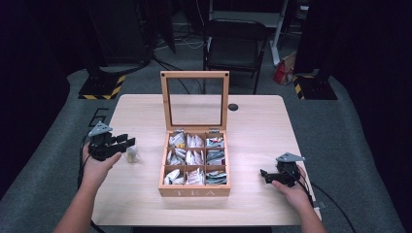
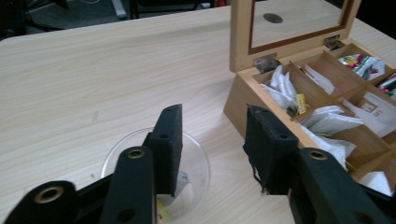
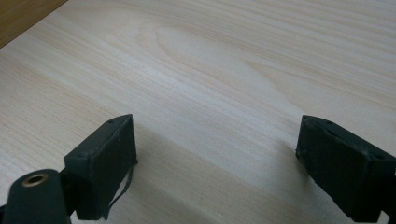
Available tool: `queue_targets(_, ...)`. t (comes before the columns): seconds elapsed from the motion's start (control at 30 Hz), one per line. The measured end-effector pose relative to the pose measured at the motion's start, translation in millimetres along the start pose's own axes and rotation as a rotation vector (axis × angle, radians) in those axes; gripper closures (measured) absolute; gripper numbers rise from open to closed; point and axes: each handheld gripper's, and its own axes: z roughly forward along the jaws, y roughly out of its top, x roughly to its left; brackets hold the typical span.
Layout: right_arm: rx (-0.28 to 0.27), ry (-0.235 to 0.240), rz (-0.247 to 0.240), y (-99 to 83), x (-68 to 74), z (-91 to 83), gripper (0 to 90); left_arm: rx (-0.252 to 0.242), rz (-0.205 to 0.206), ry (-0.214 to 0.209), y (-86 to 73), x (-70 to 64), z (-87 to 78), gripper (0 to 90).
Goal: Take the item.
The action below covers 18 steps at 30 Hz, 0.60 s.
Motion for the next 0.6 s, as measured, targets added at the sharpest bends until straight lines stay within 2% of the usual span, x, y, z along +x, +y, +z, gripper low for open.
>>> queue_targets(0.13, 0.000, 0.001, 0.000, 0.0, -0.1, 0.0, 11.4, 0.020, 0.017, -0.016, 0.6, -8.3, 3.1, 49.7)
queue_targets(0.23, -0.001, 0.001, 0.003, 0.1, 0.2, 0.0, 11.4, 0.014, 0.020, -0.020, -0.4, -13.2, 4.6, 47.4)
queue_targets(0.6, 0.000, 0.000, 0.000, 0.0, -0.1, 0.0, 11.4, 0.014, 0.050, -0.032, -1.2, -26.1, 5.5, 44.9)
